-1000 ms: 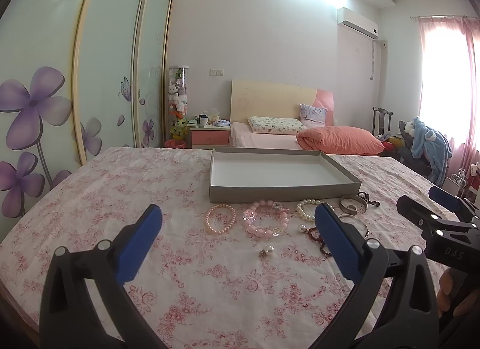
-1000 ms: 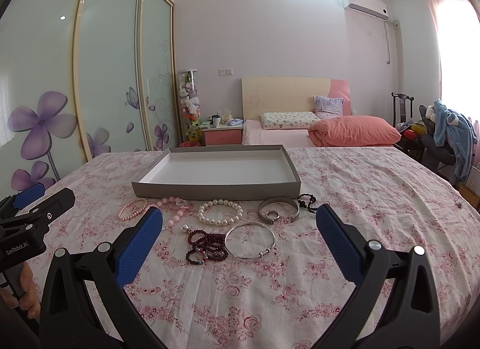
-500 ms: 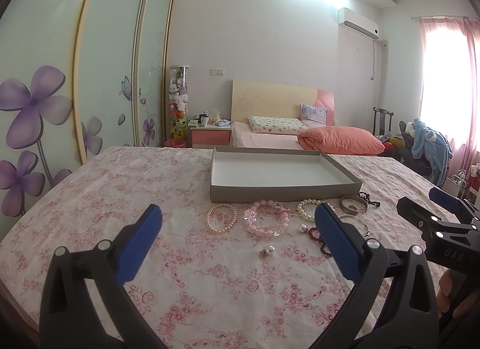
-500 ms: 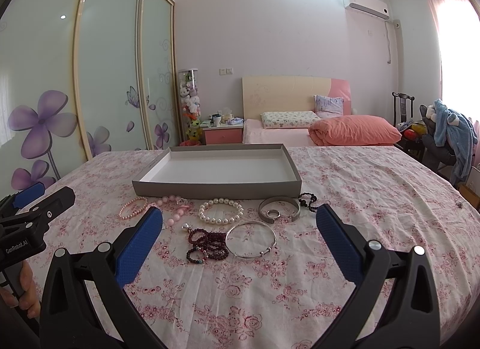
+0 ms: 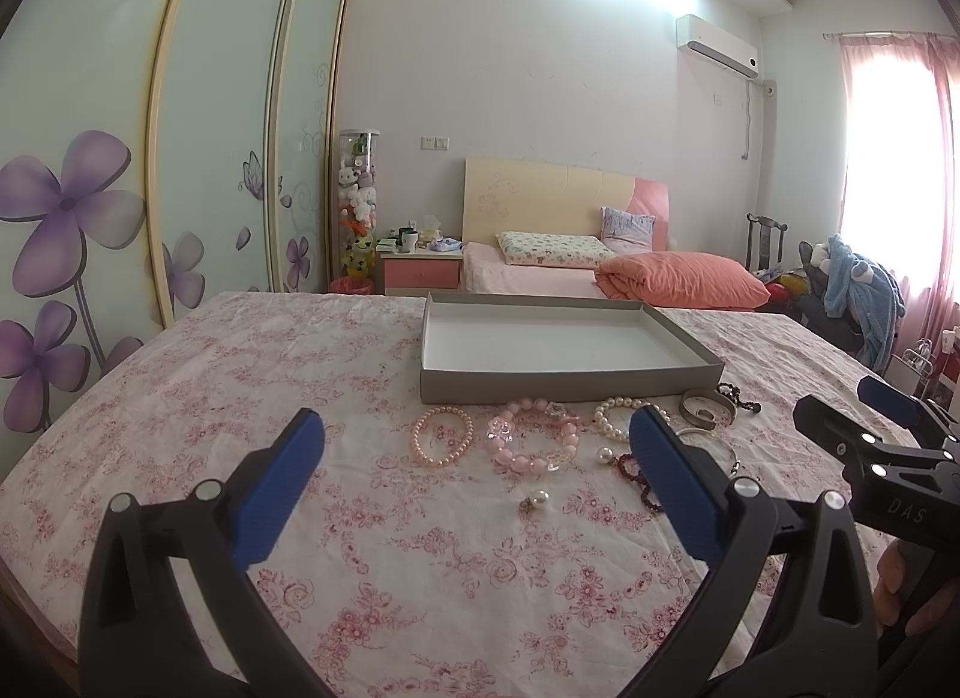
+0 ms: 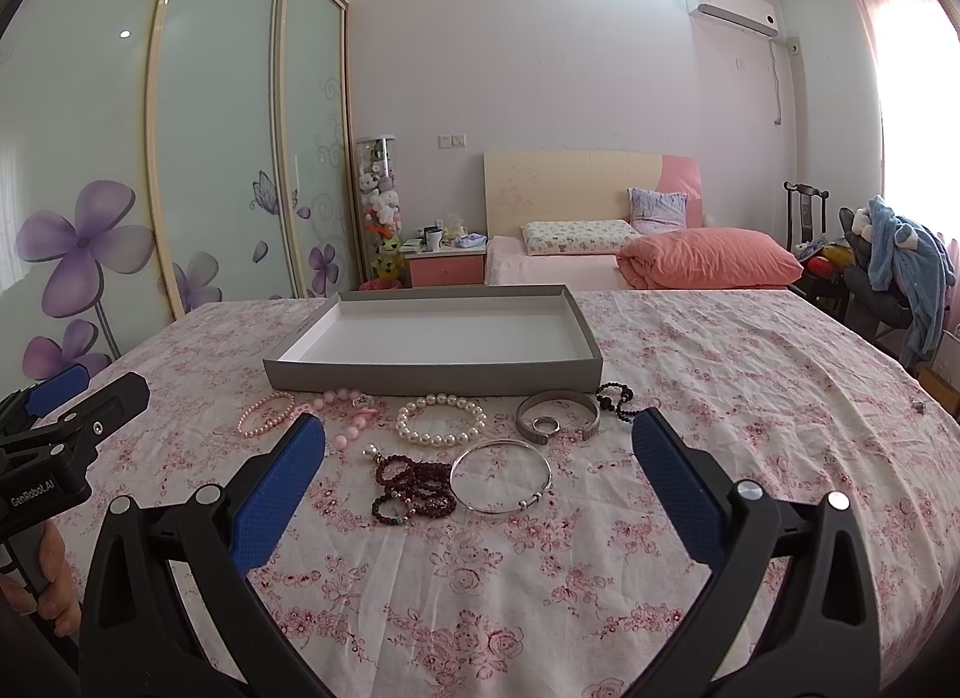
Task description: Organize jewelry
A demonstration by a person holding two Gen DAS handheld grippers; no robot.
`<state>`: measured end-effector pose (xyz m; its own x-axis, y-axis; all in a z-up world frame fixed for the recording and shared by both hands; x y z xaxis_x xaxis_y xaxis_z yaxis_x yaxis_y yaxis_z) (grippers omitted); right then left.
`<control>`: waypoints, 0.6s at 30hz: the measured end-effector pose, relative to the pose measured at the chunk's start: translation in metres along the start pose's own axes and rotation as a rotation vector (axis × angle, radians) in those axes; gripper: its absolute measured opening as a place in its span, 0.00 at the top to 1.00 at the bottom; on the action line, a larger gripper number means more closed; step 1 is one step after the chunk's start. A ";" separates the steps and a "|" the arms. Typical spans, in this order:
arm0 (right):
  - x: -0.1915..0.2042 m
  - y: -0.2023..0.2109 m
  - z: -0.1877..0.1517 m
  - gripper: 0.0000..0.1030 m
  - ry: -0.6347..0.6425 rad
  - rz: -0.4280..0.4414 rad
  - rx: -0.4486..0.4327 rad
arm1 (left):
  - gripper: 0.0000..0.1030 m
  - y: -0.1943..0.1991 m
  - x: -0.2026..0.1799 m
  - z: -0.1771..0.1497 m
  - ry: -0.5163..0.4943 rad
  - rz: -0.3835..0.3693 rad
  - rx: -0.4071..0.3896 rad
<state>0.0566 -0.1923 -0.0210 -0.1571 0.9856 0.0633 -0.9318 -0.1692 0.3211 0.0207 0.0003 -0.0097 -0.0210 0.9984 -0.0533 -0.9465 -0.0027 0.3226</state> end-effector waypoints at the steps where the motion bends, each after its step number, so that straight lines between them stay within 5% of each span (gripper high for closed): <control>1: 0.000 0.000 0.000 0.02 0.000 0.000 0.000 | 0.04 0.000 0.000 0.000 -0.001 0.000 0.000; 18: 0.004 -0.001 -0.002 0.02 0.000 0.000 0.003 | 0.04 -0.002 0.007 -0.005 0.003 0.004 0.003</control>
<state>0.0560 -0.1887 -0.0229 -0.1571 0.9856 0.0630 -0.9308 -0.1691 0.3242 0.0209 0.0069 -0.0150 -0.0255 0.9982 -0.0546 -0.9456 -0.0064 0.3251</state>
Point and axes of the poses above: each gripper's, at about its wrist camera, not at the fingertips, and y roughly against the way its jaws point, x to its left, z to its top, the point moved 2 cm from there along -y, roughly the way its jaws point, and after that the axes turned 2 degrees about -x, right-handed, at the moved point
